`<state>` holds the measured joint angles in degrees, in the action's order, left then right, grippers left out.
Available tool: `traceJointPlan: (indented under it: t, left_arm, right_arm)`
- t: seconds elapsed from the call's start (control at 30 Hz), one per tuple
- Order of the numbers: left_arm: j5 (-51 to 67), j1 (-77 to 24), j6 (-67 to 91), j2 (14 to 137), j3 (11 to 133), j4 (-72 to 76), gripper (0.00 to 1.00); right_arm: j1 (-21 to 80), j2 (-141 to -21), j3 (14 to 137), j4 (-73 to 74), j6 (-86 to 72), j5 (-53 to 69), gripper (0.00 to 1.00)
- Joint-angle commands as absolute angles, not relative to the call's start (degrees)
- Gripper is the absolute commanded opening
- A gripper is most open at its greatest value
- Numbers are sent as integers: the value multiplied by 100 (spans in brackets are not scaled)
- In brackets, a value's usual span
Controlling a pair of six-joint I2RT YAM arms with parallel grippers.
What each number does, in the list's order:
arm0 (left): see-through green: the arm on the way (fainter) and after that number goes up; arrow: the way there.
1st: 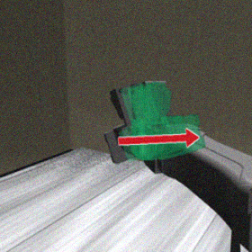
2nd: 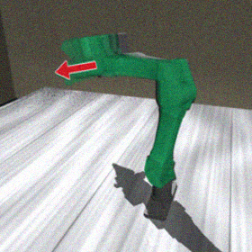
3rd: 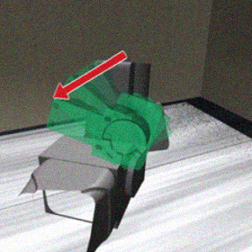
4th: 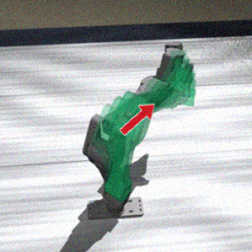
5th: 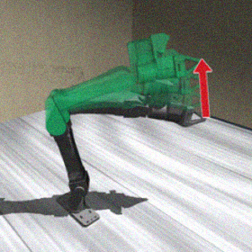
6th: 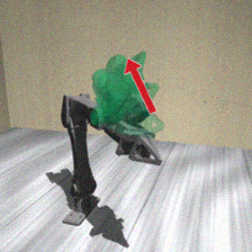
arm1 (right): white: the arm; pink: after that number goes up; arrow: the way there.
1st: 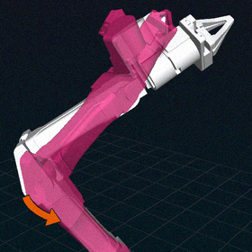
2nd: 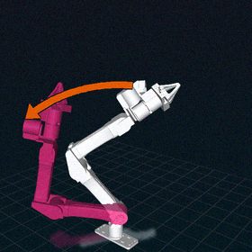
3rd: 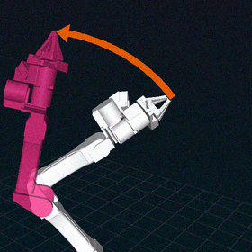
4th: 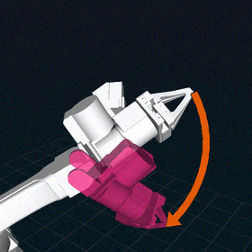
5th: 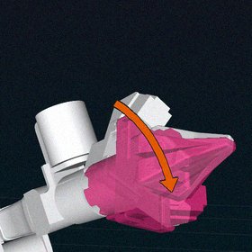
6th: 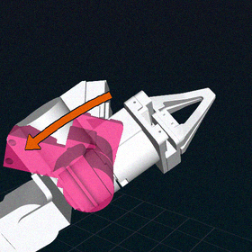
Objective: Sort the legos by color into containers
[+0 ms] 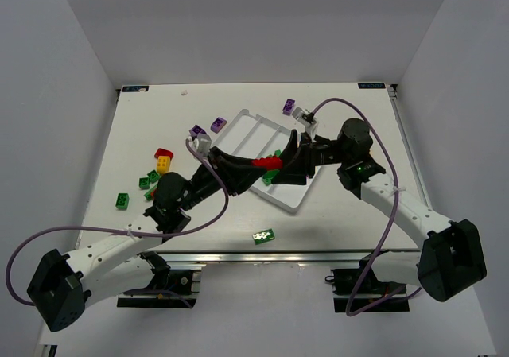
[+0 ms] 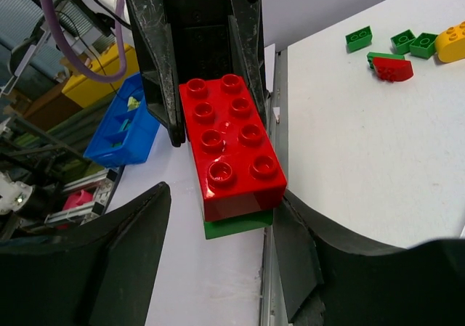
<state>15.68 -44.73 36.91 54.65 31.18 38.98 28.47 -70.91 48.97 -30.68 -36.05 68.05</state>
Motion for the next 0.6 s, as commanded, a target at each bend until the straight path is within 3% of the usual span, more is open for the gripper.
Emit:
traceJointPlan:
  t: [0.0, 0.57]
  left_arm:
    - [1354, -4465, 3849, 5458, 2953, 4499, 1]
    - [853, -4465, 4227, 5484, 2479, 5458, 1]
  right_arm:
    - [2839, -7137, 4913, -3489, -3893, 6663, 62]
    - [2830, -7286, 4869, -4245, -4632, 6196, 58]
